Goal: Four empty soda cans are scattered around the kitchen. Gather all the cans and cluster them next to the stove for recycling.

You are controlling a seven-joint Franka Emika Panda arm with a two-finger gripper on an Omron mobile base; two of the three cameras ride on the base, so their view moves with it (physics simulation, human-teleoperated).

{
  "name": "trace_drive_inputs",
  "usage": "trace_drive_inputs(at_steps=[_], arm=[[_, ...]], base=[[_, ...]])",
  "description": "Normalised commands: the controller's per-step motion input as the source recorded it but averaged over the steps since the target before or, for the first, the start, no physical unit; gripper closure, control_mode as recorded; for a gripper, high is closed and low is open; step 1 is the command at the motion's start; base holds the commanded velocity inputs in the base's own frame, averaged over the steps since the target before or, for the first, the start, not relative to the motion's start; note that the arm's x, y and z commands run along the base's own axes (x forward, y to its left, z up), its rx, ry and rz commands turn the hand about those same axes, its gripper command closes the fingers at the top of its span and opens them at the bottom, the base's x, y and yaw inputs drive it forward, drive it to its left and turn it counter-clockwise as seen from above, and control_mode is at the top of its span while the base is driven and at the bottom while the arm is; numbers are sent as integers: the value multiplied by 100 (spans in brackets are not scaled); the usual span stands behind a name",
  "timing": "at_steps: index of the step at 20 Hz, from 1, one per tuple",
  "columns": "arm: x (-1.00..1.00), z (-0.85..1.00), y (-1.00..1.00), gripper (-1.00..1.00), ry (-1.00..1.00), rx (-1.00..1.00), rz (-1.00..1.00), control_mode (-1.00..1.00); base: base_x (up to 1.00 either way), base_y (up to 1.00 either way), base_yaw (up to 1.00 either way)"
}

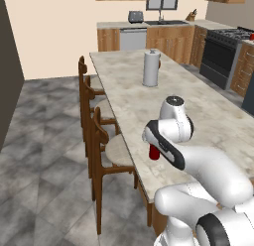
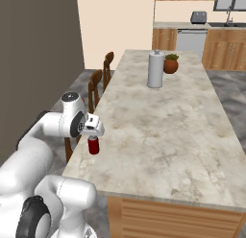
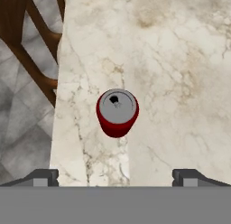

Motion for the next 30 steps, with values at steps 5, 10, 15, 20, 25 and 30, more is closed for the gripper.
trace_drive_inputs(at_steps=[5, 10, 15, 20, 25, 30], arm=[[22, -17, 0, -100, 0, 1, 0, -100], [18, -20, 0, -100, 1, 1, 0, -100], [15, -21, 0, -100, 1, 1, 0, -100], [17, -18, 0, -100, 1, 1, 0, -100], [21, -18, 0, -100, 2, 0, 0, -100], [15, -17, 0, -100, 3, 1, 0, -100]], base=[[0, 0, 0], [0, 0, 0], [0, 0, 0], [0, 0, 0], [0, 0, 0], [0, 0, 0]])
